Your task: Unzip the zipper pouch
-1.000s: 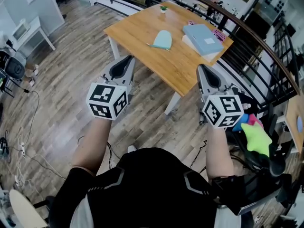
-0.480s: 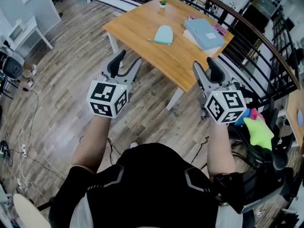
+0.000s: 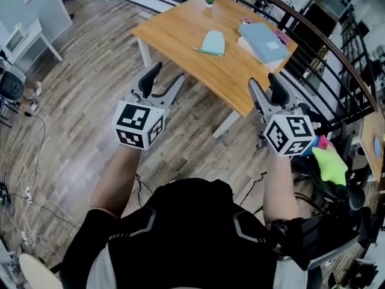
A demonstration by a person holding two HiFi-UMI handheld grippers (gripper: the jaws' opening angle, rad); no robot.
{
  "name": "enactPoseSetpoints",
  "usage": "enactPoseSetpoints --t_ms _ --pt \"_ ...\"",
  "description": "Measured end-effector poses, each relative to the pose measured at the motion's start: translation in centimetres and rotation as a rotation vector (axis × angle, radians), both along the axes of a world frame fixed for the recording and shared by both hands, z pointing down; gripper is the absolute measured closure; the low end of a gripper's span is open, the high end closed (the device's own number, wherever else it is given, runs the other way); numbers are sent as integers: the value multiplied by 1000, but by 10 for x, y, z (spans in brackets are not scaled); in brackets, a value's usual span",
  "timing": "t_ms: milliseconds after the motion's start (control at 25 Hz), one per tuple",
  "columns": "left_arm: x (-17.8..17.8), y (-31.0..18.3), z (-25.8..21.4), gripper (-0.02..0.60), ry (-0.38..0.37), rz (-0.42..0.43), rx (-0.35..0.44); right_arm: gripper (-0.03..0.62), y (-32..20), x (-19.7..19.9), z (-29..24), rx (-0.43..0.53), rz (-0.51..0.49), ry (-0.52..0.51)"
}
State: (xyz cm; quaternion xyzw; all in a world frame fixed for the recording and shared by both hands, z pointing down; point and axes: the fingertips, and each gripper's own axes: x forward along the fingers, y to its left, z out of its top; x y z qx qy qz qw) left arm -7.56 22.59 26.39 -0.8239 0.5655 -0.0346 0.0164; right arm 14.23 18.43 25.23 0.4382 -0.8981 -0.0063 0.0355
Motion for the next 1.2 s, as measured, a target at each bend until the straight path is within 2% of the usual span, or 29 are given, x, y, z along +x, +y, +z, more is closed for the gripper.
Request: enactPoseSetpoints --t_ms 280,480,840,1200 --pt "-34 -8 9 325 1 -10 -3 333 -5 -27 4 -3 17 15" --pt "-43 -31 12 325 -2 -27 -2 333 -33 -34 6 -5 -2 16" --pt "-55 -114 5 325 -45 -89 6 333 -136 -50 13 2 -96 -2" --pt "-34 -235 13 325 -33 -86 -54 334 -258 -46 24 -35 -170 8"
